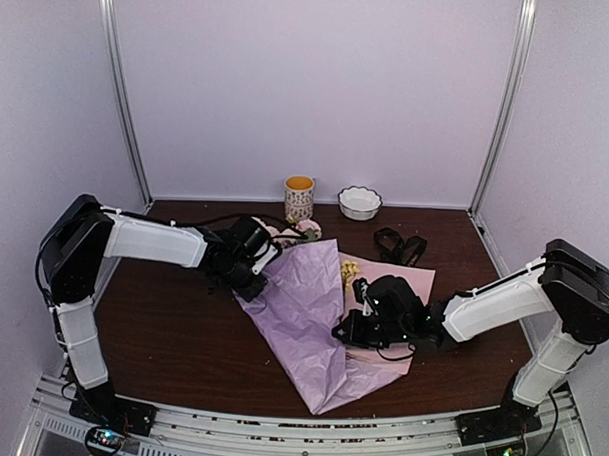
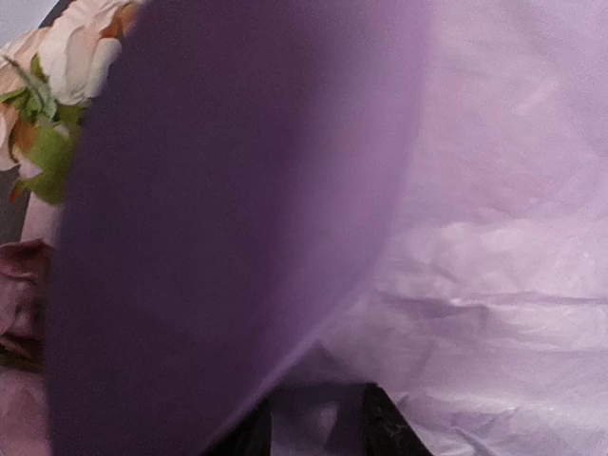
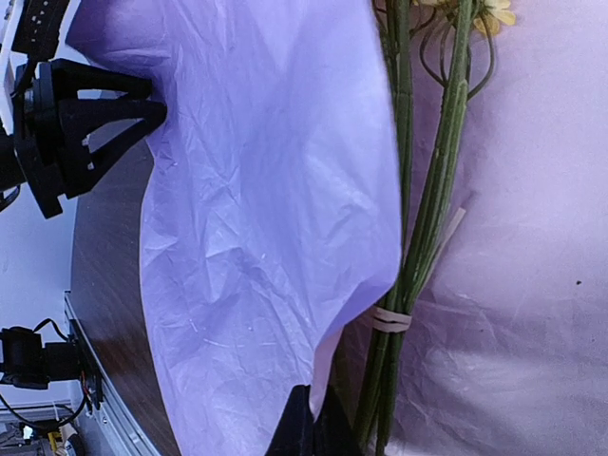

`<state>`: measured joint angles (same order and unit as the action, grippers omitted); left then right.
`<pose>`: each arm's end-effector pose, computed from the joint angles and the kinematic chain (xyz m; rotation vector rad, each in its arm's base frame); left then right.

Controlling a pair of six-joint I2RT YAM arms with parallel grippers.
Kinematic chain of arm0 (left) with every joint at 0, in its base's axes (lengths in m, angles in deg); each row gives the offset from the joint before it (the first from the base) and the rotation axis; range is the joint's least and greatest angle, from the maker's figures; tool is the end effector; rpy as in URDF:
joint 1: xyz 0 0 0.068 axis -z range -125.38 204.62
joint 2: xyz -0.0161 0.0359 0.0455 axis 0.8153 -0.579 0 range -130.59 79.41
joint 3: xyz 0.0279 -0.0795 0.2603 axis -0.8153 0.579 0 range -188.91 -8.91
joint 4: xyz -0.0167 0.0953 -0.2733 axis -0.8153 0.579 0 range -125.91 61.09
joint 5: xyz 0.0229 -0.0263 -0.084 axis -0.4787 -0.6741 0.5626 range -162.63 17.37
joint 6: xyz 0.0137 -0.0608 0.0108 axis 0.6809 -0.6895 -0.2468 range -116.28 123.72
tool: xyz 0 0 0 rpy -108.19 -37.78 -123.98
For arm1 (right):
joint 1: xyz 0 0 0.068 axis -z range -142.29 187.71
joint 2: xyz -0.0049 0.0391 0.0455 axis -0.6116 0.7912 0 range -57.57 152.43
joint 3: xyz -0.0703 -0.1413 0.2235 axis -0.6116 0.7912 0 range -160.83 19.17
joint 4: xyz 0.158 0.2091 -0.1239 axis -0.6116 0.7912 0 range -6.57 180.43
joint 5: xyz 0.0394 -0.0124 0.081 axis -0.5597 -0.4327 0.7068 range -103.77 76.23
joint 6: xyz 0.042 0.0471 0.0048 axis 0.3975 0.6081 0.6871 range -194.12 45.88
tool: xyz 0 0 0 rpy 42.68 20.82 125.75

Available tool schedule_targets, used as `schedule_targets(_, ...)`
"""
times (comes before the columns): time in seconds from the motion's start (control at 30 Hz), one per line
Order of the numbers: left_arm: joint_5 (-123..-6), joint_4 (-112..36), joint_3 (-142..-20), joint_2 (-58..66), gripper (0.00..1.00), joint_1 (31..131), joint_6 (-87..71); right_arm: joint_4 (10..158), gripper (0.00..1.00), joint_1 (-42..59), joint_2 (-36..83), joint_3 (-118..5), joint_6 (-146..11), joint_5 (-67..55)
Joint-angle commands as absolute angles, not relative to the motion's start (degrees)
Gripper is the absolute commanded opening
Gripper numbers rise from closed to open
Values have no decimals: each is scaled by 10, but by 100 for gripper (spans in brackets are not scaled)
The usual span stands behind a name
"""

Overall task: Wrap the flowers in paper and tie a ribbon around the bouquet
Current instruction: Press the fold line on the 2/3-folded wrapping paper.

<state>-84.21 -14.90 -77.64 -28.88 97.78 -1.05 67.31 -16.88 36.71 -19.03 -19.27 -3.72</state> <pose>0.3081 -0.2755 0.1300 0.7872 2.4712 -0.0364 0.1881 0.2792 0.1045 -0.0990 2.5530 1.1022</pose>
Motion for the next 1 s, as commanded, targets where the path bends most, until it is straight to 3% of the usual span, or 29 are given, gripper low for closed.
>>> schedule_targets(0.0,-888,-154,-787,-254,39,924,-39,677,0,-173,360,-183,-202,-48)
schedule_targets(0.2,-843,-123,-798,-244,42,794,-103,677,0,-173,364,-189,-205,-40)
schedule_targets(0.33,-810,-188,-733,-173,47,773,-123,682,0,-173,362,-190,-208,-43)
schedule_targets(0.47,-733,-273,-649,-95,59,774,-139,684,0,-173,370,-198,-210,-38)
schedule_targets(0.57,-650,-381,-575,-55,77,774,-162,687,0,-174,373,-202,-213,-39)
schedule_targets(0.67,-622,-408,-559,-79,87,772,-186,693,0,-174,376,-210,-216,-37)
schedule_targets(0.83,-540,-464,-569,-172,89,746,-234,698,0,-173,376,-213,-220,-39)
schedule_targets(0.97,-553,-480,-578,-215,90,739,-230,697,0,-174,378,-214,-220,-38)
